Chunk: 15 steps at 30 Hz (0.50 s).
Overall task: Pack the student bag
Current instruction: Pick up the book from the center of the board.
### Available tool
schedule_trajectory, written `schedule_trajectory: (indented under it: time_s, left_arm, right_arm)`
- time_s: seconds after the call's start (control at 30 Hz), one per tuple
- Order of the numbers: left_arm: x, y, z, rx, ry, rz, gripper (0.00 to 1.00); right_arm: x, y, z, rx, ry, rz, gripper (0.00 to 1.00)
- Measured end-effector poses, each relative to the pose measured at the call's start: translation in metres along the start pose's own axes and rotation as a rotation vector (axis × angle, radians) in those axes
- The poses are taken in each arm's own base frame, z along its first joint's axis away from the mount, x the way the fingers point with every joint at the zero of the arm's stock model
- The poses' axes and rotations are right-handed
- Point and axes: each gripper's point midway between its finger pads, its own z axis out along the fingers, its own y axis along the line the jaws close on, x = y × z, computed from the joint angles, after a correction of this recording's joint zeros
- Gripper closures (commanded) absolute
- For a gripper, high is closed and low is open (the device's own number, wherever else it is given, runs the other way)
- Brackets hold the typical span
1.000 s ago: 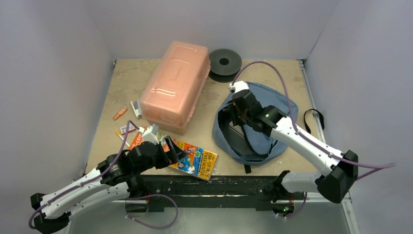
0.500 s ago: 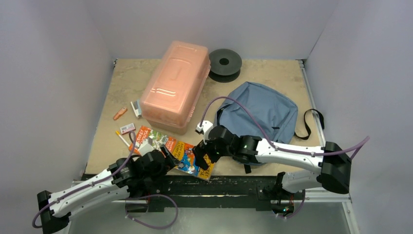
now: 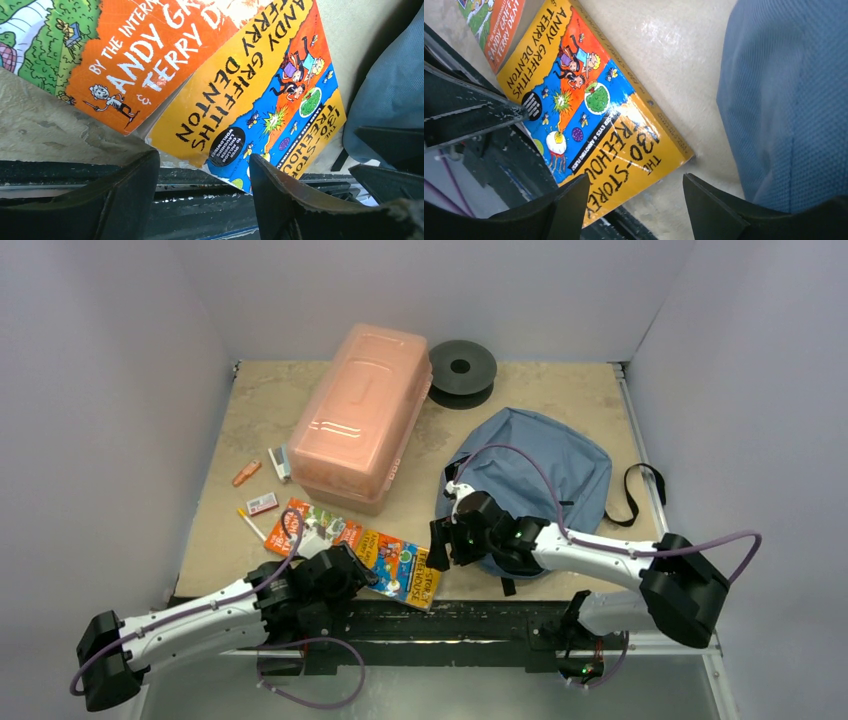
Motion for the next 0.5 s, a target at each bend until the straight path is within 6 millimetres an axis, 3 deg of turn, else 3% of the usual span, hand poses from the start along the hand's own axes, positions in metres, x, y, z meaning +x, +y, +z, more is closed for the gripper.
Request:
schedule_trajectory:
  time_s: [0.17,0.5]
  left_arm:
    - [0.000,0.001,0.004,0.002,-0.006,-0.022,0.45]
    - [0.004,-0.009,0.007,0.050,0.011,-0.037,0.41]
  right_arm:
    - [0.004,-0.001,0.000,0.005,-0.005,0.131,0.26]
    - [0.022,0.000,0.018,0.000,0.060,0.143,0.21]
